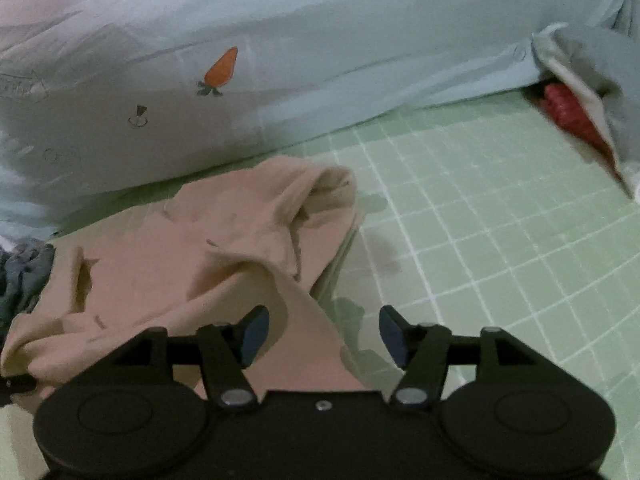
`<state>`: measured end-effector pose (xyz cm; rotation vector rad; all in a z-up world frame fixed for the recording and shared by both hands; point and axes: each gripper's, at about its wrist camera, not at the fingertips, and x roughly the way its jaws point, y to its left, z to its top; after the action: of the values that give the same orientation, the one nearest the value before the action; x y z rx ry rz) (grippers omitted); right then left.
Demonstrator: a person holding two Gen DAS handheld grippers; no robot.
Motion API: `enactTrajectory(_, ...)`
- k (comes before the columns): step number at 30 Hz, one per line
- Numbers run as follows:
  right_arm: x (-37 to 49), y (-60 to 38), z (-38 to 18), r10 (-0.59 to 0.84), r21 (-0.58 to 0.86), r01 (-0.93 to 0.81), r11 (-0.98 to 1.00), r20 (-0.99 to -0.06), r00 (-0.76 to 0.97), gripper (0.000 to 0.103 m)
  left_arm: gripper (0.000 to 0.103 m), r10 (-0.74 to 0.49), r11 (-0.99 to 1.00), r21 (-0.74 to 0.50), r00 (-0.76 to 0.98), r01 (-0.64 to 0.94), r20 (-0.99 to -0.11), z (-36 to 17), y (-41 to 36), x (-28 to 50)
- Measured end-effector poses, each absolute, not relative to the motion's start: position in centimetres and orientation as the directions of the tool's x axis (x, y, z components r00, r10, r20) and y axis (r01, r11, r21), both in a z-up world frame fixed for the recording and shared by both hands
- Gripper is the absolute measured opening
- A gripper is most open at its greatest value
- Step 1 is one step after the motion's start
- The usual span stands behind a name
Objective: Fold clothes
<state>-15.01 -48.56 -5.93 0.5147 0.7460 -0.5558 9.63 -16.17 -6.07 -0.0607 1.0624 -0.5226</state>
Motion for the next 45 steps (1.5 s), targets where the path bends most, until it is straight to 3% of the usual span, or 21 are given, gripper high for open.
enactTrajectory(3,-14.7,-48.9,-6.8,-0.245,0.235,0.599,0.765,-0.755,0.608,0.068,0.060,-0.451,0.863,-0.297,0.358,0.410,-0.817,-6.7,-17.2,9.8)
enactTrajectory(10,-13.3,-48.9,-9.1,-0.230,0.225,0.606,0.763,-0.782,0.580,0.068,0.063,-0.408,0.861,-0.223,0.358,0.457,-0.840,-6.9,-18.3,9.2)
enactTrajectory(13,-13.3,-48.8,-9.7,-0.216,0.227,0.606,0.762,-0.793,0.569,0.067,0.069,-0.405,0.874,-0.225,0.388,0.431,-0.828,-6.1,-16.3,8.8)
enactTrajectory(18,-13.4,-48.2,-9.9,-0.221,0.198,0.604,0.772,-0.807,0.547,0.067,0.069,-0.430,0.892,-0.307,0.414,0.333,-0.802,-5.4,-12.3,8.5)
enactTrajectory(21,-13.4,-48.0,-9.9,-0.225,0.188,0.600,0.778,-0.808,0.544,0.061,0.067,-0.401,0.902,-0.286,0.387,0.323,-0.830,-6.3,-12.4,8.4)
enactTrajectory(23,-13.2,-47.8,-10.0,-0.228,0.174,0.597,0.783,-0.813,0.536,0.056,0.056,-0.382,0.902,-0.257,0.361,0.347,-0.851,-7.0,-13.3,8.3)
enactTrajectory(25,-13.1,-47.7,-10.0,-0.230,0.168,0.596,0.785,-0.815,0.532,0.051,0.052,-0.375,0.897,-0.240,0.349,0.371,-0.859,-7.4,-14.1,8.2)
enactTrajectory(27,-13.2,-47.7,-9.9,-0.231,0.174,0.598,0.783,-0.810,0.539,0.050,0.050,-0.378,0.890,-0.235,0.345,0.390,-0.859,-7.4,-14.5,8.2)
enactTrajectory(29,-13.4,-47.7,-9.8,-0.235,0.184,0.604,0.775,-0.804,0.546,0.043,0.050,-0.395,0.885,-0.247,0.356,0.394,-0.847,-7.1,-14.4,8.5)
enactTrajectory(31,-13.6,-48.3,-9.7,-0.228,0.218,0.618,0.755,-0.797,0.560,0.014,0.050,-0.432,0.876,-0.286,0.371,0.388,-0.822,-6.6,-13.9,8.9)
enactTrajectory(33,-13.6,-48.9,-9.2,-0.233,0.240,0.625,0.742,-0.783,0.577,0.000,0.050,-0.464,0.868,-0.320,0.391,0.378,-0.795,-6.1,-13.5,9.6)
enactTrajectory(36,-13.2,-49.8,-7.8,-0.263,0.273,0.645,0.714,-0.750,0.607,0.000,0.047,-0.466,0.867,-0.307,0.423,0.393,-0.777,-5.7,-14.3,11.3)
enactTrajectory(38,-12.9,-50.7,-7.1,-0.265,0.306,0.650,0.696,-0.732,0.628,0.000,0.027,-0.479,0.858,-0.313,0.413,0.407,-0.775,-5.8,-15.2,12.7)
enactTrajectory(42,-12.1,-51.3,-5.8,-0.273,0.305,0.643,0.703,-0.718,0.640,0.002,0.007,-0.513,0.840,-0.354,0.393,0.411,-0.763,-5.9,-16.9,14.6)
enactTrajectory(45,-12.7,-50.9,-5.9,-0.292,0.282,0.658,0.699,-0.727,0.622,0.012,0.005,-0.528,0.834,-0.361,0.412,0.418,-0.743,-5.3,-18.1,16.2)
